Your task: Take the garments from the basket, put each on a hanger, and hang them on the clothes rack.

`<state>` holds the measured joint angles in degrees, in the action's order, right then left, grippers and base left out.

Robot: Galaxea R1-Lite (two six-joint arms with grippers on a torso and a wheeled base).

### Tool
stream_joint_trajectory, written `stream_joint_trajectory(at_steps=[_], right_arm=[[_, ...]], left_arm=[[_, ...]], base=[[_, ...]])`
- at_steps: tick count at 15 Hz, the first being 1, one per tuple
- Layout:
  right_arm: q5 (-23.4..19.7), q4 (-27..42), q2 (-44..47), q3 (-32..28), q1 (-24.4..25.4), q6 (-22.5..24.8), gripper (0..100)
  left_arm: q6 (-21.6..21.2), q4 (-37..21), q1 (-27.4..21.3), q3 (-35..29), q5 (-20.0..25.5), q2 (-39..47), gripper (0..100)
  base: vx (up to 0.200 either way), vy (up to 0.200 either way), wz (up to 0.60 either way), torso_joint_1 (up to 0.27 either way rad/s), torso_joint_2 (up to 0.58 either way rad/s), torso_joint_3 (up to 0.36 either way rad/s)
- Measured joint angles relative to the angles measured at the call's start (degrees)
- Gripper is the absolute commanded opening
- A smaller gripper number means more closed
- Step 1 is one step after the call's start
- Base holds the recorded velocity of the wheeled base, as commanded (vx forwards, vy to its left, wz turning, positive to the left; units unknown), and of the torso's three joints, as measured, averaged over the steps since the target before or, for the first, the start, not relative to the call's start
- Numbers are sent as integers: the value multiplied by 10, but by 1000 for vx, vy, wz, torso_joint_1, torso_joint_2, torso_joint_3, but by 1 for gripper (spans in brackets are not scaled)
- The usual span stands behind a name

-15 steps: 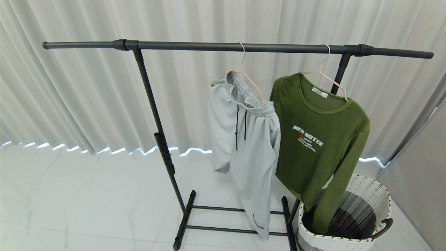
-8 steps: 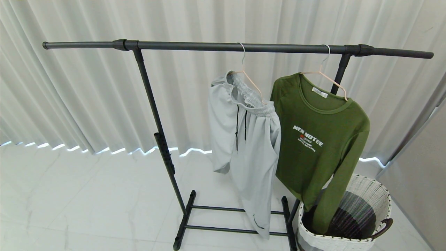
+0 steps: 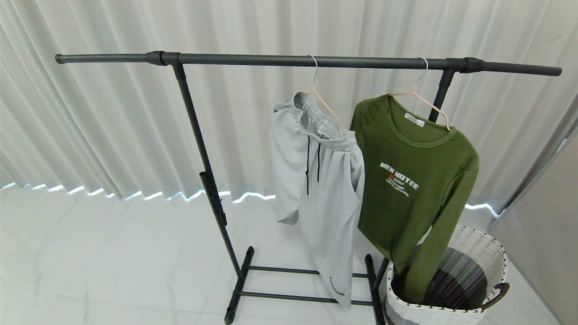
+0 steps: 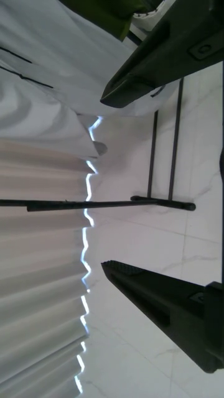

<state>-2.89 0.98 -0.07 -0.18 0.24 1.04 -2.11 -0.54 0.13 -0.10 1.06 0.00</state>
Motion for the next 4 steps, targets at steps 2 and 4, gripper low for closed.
stream_joint_trajectory(at_steps=[2, 4], right_arm=[[0, 0, 0, 0, 0, 0, 100], [0, 0, 0, 0, 0, 1, 100]], left_arm=[[0, 0, 0, 0, 0, 0, 100], [0, 0, 0, 0, 0, 0, 100]], base=[[0, 0, 0, 0, 0, 0], [0, 0, 0, 0, 0, 0]])
